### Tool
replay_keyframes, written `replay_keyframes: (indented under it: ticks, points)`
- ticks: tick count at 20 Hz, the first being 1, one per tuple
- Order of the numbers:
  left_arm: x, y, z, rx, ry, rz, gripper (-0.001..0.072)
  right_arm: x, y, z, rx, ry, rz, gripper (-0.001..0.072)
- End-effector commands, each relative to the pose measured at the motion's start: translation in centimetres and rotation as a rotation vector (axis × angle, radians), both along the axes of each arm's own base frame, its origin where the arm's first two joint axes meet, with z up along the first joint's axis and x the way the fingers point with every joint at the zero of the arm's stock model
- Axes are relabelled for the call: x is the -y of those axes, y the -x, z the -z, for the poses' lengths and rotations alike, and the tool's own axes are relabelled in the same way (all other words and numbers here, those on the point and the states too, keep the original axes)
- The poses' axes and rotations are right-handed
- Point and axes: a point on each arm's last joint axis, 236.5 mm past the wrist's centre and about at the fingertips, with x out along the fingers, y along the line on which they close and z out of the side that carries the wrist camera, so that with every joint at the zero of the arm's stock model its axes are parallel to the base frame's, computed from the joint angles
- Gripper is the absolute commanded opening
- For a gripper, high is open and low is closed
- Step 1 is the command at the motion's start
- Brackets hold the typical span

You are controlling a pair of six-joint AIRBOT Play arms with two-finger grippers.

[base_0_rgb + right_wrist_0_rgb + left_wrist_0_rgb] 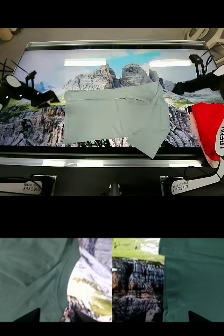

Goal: Fold the shirts.

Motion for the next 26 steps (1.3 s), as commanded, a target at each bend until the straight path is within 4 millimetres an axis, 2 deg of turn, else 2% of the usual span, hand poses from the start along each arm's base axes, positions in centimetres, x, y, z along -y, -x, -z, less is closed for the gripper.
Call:
replay_keyframes:
  ticks: [1, 3, 5, 8, 10, 14, 15, 16, 17, 18, 19, 20, 22, 23, 24, 26]
  points:
    - [-0.5, 10.6, 2.7, -0.27, -0.01, 0.065, 0.0597, 1.0, 10.0, 2.5, -0.337, -0.008, -0.046, 0.0427]
    - [2.0, 14.0, 4.9, -0.265, 0.059, 0.06, 0.0597, -0.1, 12.4, 4.0, -0.356, -0.021, -0.03, 0.0427]
    - [4.0, 15.3, 5.6, -0.239, 0.133, 0.047, 0.0597, -0.7, 14.1, 4.7, -0.354, -0.017, -0.03, 0.0426]
    - [5.4, 16.2, 6.6, -0.254, 0.165, 0.055, 0.0597, -1.0, 15.1, 4.4, -0.352, -0.01, -0.036, 0.0426]
    - [6.0, 16.0, 7.2, -0.25, 0.154, 0.064, 0.0597, -0.9, 15.3, 4.2, -0.354, -0.003, -0.037, 0.0427]
    - [7.6, 16.4, 7.7, -0.269, 0.143, 0.109, 0.0596, -0.4, 17.4, 5.3, -0.426, 0.027, -0.05, 0.0429]
    - [7.6, 16.1, 7.8, -0.261, 0.139, 0.094, 0.0553, -0.5, 17.9, 5.8, -0.437, 0.024, -0.047, 0.0429]
    - [7.6, 15.9, 7.8, -0.255, 0.135, 0.084, 0.0353, -0.7, 18.5, 6.5, -0.448, 0.02, -0.044, 0.0434]
    - [7.6, 15.7, 7.9, -0.248, 0.133, 0.079, 0.024, -1.0, 19.1, 7.2, -0.464, 0.01, -0.038, 0.0512]
    - [7.6, 15.6, 7.9, -0.244, 0.132, 0.078, 0.023, -1.4, 19.6, 8.0, -0.476, -0.002, -0.032, 0.0569]
    - [7.6, 15.6, 7.9, -0.245, 0.132, 0.079, 0.0089, -1.7, 20.0, 9.0, -0.477, -0.012, -0.021, 0.0562]
    - [7.6, 15.6, 7.8, -0.243, 0.132, 0.08, 0.003, -2.2, 19.9, 9.7, -0.465, -0.028, -0.005, 0.0539]
    - [7.6, 15.5, 7.5, -0.231, 0.131, 0.08, 0.0026, -3.6, 18.7, 10.7, -0.413, -0.092, 0.047, 0.0531]
    - [7.6, 15.4, 7.3, -0.222, 0.13, 0.081, 0.0026, -3.5, 18.2, 11.2, -0.392, -0.093, 0.067, 0.053]
    - [7.6, 15.3, 7.0, -0.211, 0.13, 0.082, 0.0026, -3.2, 17.7, 11.6, -0.375, -0.083, 0.08, 0.0485]
    - [7.8, 15.4, 6.4, -0.198, 0.131, 0.091, 0.0026, -3.2, 16.4, 12.1, -0.34, -0.097, 0.114, 0.0449]
